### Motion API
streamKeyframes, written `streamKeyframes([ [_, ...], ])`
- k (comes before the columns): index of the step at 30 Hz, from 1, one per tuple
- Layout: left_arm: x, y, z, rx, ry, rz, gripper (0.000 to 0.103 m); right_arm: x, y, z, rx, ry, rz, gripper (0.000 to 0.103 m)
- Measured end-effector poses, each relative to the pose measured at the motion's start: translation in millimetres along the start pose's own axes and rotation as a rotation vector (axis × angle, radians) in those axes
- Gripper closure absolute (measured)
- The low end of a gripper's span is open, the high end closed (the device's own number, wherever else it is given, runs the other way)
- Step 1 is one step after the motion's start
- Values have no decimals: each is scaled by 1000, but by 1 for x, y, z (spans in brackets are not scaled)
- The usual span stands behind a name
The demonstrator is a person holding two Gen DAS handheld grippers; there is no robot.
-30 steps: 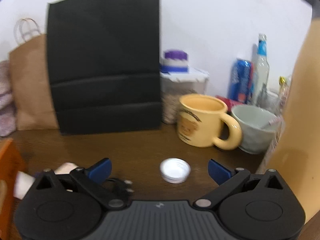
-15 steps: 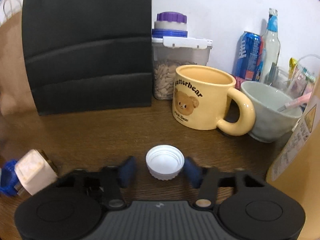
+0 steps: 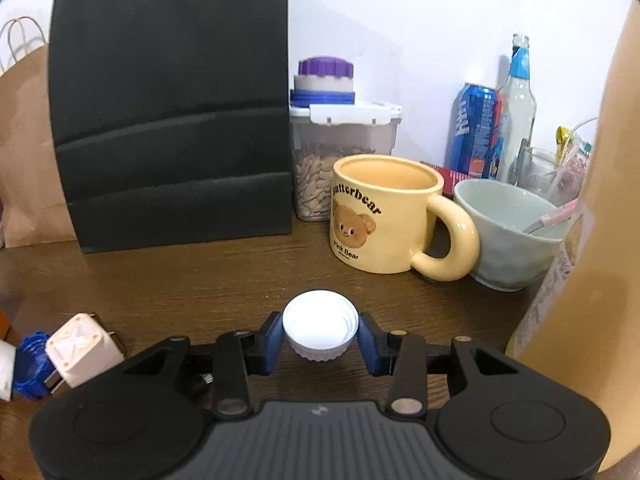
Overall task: Organize rigid objects
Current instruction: 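Move the right tool to the white cup-shaped cap and grasp it, then lift the white cap with the right tool over the box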
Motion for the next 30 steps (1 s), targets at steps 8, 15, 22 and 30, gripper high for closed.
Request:
streamKeyframes([
  [8, 0, 0, 1, -4, -2, -2, 83, -42, 2, -20, -48, 7, 67, 64],
  [15, 1, 1, -1, -9, -5, -4, 83, -86, 0, -53, -82, 62, 117, 64],
  [22, 1, 1, -2, -9, -6, -5, 83, -132, 3, -104, -129, 148, 177, 64],
  [30, 0, 2, -3, -9, -7, -5, 83, -164, 14, -166, -187, 264, 233, 64],
])
Point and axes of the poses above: each gripper's, at about its wrist camera, not at the fingertips, and x roughly the way its jaws point, z to its right, y to its top, the point moved 4 cm from there along x, roughly the way its jaws point, and after that the axes turned 14 degrees about -x, right-handed, at the moved point
